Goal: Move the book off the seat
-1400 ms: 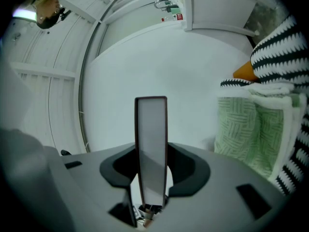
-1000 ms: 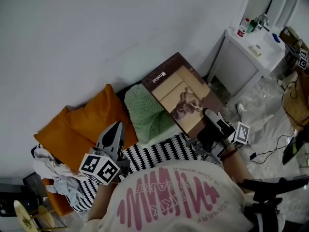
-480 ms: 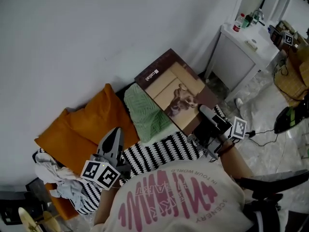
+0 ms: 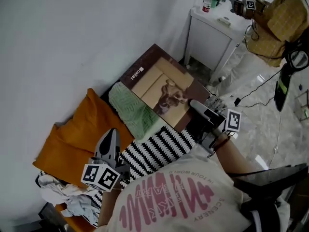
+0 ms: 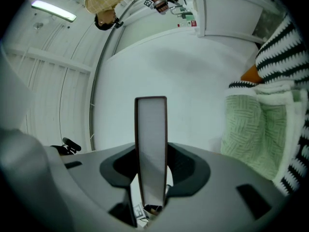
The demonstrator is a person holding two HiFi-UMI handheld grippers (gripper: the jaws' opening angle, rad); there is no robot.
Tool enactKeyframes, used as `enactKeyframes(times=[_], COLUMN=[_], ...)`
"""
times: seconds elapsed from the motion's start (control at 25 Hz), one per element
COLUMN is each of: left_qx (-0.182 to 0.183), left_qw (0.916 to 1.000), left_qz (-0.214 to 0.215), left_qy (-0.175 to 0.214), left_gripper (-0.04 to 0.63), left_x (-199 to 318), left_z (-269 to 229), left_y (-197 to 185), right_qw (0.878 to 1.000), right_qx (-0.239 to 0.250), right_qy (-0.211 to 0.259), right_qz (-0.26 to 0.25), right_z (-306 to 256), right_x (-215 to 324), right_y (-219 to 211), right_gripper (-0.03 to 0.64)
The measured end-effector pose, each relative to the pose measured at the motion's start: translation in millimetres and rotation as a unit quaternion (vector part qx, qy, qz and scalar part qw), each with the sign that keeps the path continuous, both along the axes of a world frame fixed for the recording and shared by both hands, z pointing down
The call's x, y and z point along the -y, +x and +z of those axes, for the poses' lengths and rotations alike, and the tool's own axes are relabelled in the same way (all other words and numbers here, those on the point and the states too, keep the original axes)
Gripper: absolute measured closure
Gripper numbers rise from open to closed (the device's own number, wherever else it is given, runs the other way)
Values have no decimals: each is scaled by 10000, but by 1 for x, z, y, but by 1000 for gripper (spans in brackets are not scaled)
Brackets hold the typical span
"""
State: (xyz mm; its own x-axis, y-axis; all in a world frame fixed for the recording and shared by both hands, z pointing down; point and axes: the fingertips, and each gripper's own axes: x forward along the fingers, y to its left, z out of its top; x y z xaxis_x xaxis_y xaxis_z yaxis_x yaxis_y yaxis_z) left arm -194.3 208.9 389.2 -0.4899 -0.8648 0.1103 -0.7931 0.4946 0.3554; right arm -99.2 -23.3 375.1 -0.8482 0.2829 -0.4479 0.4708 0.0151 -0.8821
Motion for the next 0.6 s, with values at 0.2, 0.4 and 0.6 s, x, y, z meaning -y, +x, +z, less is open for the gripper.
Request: enactKeyframes(times=[0.2, 0.4, 0.6], left_qx=[31, 243, 134], left_qw=[9982, 9945, 9945], left_qz=[591, 1015, 1031], left_qy=[62, 53, 83], left_gripper=[587, 586, 586], left_x=[35, 50, 53], left_z=[-1, -3, -7], left_y=[24, 62, 50], right_qw=[9990, 9956, 9955], right_qx=[-97, 173, 123], right_qy=[-29, -225, -198], right_qz=[445, 888, 923], right_z=[13, 24, 21], right_x=[8, 15, 16], right_y=[40, 92, 85], right_gripper=[456, 456, 456])
